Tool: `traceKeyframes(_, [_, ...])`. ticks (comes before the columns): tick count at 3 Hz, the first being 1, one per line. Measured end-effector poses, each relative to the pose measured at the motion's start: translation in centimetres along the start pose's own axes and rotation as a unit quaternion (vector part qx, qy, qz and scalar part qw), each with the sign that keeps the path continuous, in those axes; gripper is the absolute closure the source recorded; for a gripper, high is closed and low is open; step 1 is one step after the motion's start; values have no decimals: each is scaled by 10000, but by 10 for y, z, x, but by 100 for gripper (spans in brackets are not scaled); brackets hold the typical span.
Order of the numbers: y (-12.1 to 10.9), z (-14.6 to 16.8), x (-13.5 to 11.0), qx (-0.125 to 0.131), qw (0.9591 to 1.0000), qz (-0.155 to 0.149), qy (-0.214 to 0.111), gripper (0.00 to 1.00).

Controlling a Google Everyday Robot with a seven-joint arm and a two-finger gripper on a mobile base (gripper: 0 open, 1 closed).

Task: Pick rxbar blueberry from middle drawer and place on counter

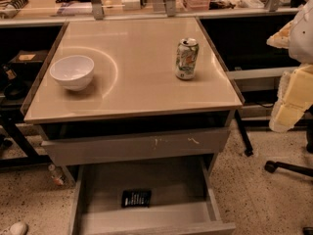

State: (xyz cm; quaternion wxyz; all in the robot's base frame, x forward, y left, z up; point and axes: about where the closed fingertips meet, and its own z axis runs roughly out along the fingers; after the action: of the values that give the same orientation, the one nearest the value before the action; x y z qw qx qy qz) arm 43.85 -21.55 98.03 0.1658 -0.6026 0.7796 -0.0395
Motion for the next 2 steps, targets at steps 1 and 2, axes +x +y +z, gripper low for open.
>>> traceKeyframes(1, [5,4,-2,7,10000,-25,-66,0])
traceKeyframes(2, [26,22,-8,-57,9996,-48,-268,0])
